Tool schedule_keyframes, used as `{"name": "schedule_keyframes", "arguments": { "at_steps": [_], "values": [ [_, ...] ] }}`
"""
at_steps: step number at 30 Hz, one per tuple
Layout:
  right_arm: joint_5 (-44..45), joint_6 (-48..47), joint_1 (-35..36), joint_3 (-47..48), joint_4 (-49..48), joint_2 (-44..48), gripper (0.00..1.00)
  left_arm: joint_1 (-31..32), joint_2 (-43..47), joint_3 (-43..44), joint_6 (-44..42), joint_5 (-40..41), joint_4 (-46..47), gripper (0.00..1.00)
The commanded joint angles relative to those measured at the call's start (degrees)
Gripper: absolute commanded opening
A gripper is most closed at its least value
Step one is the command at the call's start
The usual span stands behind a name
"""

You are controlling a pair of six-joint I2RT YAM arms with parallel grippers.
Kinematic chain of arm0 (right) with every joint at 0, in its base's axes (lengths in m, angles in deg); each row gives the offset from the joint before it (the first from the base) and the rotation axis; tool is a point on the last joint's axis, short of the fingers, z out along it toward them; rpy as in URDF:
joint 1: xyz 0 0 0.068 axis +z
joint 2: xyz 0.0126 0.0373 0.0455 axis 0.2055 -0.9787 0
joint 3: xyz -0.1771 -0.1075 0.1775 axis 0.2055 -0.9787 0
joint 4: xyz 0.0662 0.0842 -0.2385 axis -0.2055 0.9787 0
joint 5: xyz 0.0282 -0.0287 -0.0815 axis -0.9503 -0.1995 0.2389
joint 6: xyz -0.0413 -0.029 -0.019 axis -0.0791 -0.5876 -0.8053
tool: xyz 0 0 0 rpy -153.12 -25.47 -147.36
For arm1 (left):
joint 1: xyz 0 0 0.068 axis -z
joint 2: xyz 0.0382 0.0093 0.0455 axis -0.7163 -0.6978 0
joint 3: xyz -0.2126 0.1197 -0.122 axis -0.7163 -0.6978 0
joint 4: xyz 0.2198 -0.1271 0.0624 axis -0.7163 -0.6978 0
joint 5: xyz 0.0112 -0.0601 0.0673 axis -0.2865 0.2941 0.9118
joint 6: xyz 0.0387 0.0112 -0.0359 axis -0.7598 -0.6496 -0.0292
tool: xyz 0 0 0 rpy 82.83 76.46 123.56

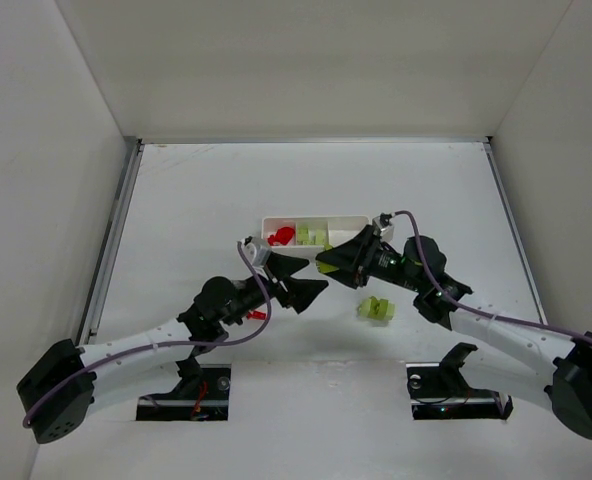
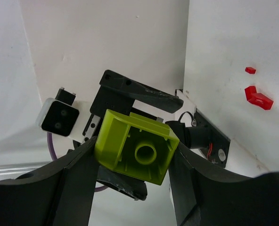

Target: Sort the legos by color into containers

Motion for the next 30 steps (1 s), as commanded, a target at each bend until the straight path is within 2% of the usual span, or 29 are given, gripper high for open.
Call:
{"name": "schedule_keyframes", "arguments": {
  "at_steps": [1,17,21,26,30],
  "values": [
    [-0.9,1.2,0.82,0.69,-0.78,1.83,0.4,0.51,-1.79,3.47,-2.1,-1.12,4.59,0.8],
    [-0.63,0.85,1.08,-1.24,-2.71,0.6,0.39,1.83,-6.28,5.5,-2.37,2.04,9.24,0.7],
    [-0.46,0.85,1.08,-1.77,-2.8,1.22,0.39,1.83,-7.33,5.5,-2.37,1.95,10.21,0.63],
    [-0.37,0.85,1.08,-2.56,-3.06,1.83,0.39,1.83,-7.86,5.5,-2.37,1.78,11.01,0.47],
    [-0.55,1.11,1.08,-3.08,-4.03,2.19,0.39,1.83,-7.42,5.58,-2.37,1.69,10.65,0.41]
  ]
}}
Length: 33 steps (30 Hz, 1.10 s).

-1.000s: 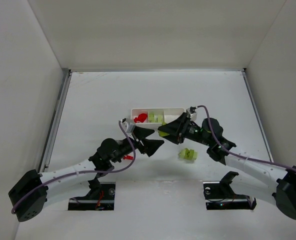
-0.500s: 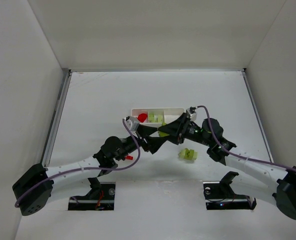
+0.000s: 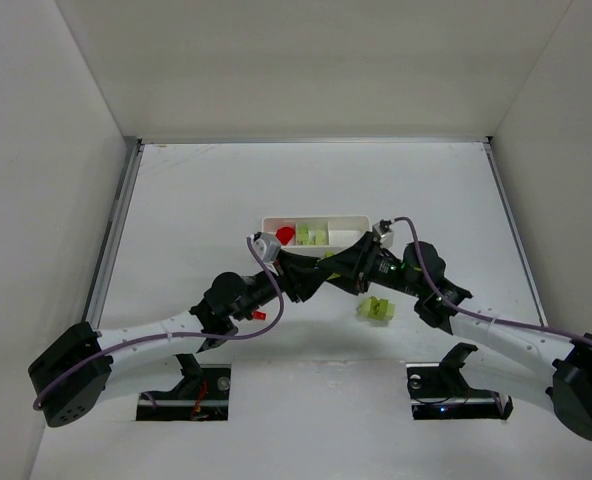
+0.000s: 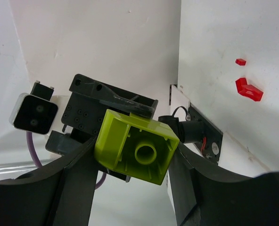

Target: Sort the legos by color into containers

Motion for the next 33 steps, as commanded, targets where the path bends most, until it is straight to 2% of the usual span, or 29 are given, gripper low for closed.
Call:
{"name": "schedule_keyframes", "arguments": {
  "at_steps": [1,14,27,33],
  "values": [
    [-0.24,1.16,0.23,-0.62,-3.94,1.35,0.39,0.28,0.84,2.37,-0.66,-0.21,4.03,0.4],
    [-1.38,1.16,-3.2,-0.71,-3.15,3.99,0.39,-0.25,3.13,1.85,-0.66,-2.76,-0.54,0.27],
    [-3.31,0.63,-6.1,-0.53,-2.63,4.17,0.39,-2.79,6.46,0.97,-0.66,-3.9,-5.19,0.22],
    [-3.14,-3.22,-7.85,1.05,0.62,3.38,0.39,-4.81,9.45,-0.44,0.04,-2.5,-6.78,0.22]
  ]
}}
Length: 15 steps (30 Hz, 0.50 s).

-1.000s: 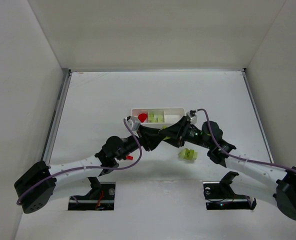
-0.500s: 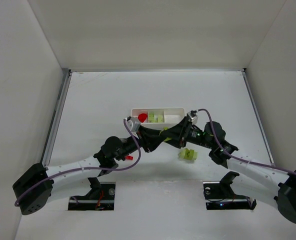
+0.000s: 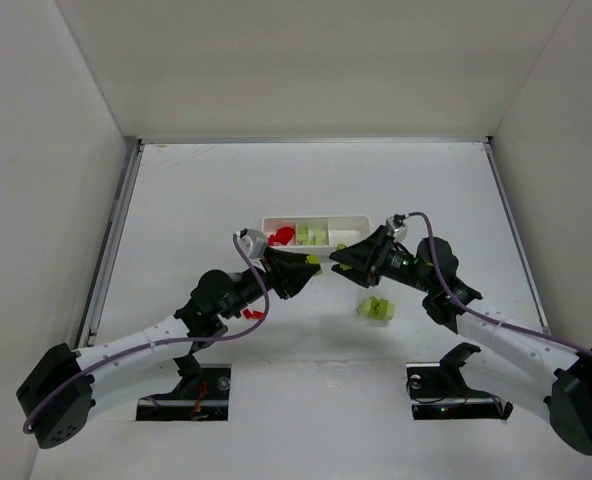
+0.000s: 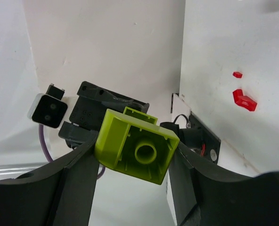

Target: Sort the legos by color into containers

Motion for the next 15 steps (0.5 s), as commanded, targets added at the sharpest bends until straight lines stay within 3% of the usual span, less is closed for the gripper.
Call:
{"name": "schedule_keyframes", "arguments": {
  "at_steps": [1,4,10,15],
  "values": [
    [1.32,-4.84,-2.24,2.8,2.0,-0.6,0.39,-1.34,2.33,-0.42,0.19,0.87,0.5,0.22],
    [6.22,-12.66,-4.35,5.52,7.79,-3.5,0.39,-1.7,2.25,-1.12,0.72,3.85,0.41,0.23],
    [24.75,-31.73,-4.36,15.09,20.09,-9.9,0.4,-1.87,1.37,-3.58,1.25,7.81,1.37,0.24],
    [32.95,-42.47,-4.27,22.3,25.56,-18.34,0.4,-2.49,-1.09,-4.28,2.56,8.16,3.83,0.26]
  ]
}}
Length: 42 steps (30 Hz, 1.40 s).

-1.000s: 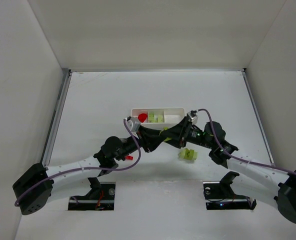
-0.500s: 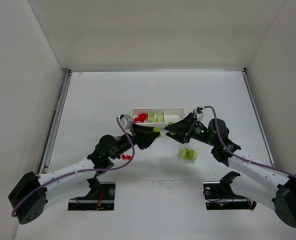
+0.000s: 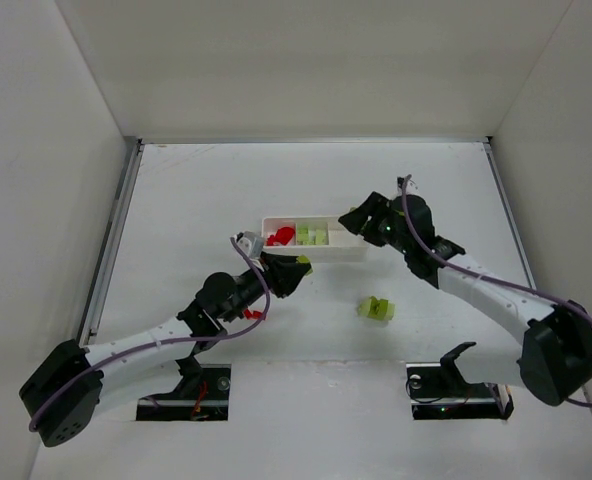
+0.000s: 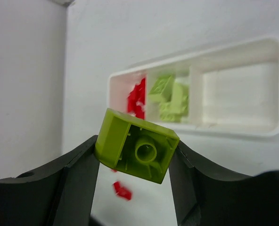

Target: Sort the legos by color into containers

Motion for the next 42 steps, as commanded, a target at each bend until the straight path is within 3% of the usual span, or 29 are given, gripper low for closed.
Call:
{"name": "schedule_keyframes", "arguments": {
  "at_steps": [1,10,15,23,32,35,39,42],
  "values": [
    [10.29,-12.45,0.08,6.11,5.87,-5.32,0.4,-0.59,-1.12,-0.59,1.34,1.24,5.34,0.26],
    [16.8,-18.35,1.31,12.8,6.93,-16.85,0.44,-1.2,-2.61,-1.21,3.01,0.71,7.37,0.27],
    [17.86,-19.31,2.01,14.82,6.49,-19.66,0.52,-1.11,-3.23,-1.12,3.45,0.62,7.81,0.27],
    [18.91,-19.76,2.1,15.8,5.88,-20.64,0.66,-1.64,-5.24,-0.95,4.16,0.8,8.69,0.27],
    [19.79,-19.93,2.19,13.87,5.79,-16.78,0.69,-1.9,-9.37,0.81,4.51,1.15,9.39,0.27],
    [23.47,-19.76,3.07,9.22,4.65,-9.85,0.64,-1.12,-10.87,2.83,4.6,2.64,8.51,0.27],
    [27.17,-18.27,3.33,-1.67,2.45,3.33,0.37,0.03,-13.85,7.48,4.6,4.66,5.01,0.27],
    [28.14,-15.63,3.24,-8.88,3.06,12.21,0.26,0.82,-18.68,12.57,4.95,7.82,2.28,0.27]
  ]
}}
